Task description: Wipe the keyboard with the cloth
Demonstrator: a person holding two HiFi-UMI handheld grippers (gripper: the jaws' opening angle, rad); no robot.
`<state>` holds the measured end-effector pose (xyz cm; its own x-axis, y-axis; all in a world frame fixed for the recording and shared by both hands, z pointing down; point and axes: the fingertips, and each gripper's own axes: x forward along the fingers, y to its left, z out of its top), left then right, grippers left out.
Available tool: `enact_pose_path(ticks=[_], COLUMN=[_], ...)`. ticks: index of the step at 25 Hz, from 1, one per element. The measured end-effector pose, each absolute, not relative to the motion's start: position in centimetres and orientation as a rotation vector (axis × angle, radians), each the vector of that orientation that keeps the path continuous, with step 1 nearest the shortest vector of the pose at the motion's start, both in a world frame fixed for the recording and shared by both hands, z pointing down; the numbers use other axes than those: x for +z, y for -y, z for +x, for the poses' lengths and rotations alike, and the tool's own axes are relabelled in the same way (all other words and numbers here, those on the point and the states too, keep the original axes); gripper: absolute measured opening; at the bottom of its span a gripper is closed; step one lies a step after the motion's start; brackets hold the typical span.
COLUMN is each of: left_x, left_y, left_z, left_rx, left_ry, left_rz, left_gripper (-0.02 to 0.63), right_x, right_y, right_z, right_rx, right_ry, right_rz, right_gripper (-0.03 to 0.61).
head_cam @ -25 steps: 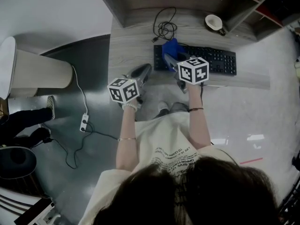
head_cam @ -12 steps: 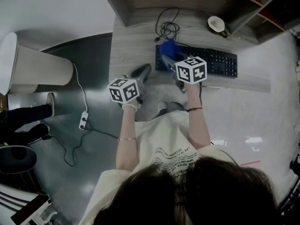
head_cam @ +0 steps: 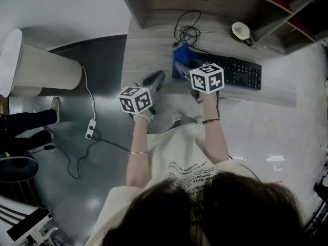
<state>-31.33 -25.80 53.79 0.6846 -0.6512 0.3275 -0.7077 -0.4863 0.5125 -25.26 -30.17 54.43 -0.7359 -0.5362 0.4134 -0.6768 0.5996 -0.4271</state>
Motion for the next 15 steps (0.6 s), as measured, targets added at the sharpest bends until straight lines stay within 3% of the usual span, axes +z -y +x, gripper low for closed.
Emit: enact_pose_path(ticks=[15], left_x=[54.2], left_y=[25.0], left_z=[-32.9], left_rx=[0.118], left_ry=[1.159], left_rz=[2.236], left_gripper=[-0.003], right_x=[54.6], right_y=[29.4], right_z=[-27.5], right_rx=[0.866], right_ry=[2.618], right_rz=[0.924], right_gripper=[0.059])
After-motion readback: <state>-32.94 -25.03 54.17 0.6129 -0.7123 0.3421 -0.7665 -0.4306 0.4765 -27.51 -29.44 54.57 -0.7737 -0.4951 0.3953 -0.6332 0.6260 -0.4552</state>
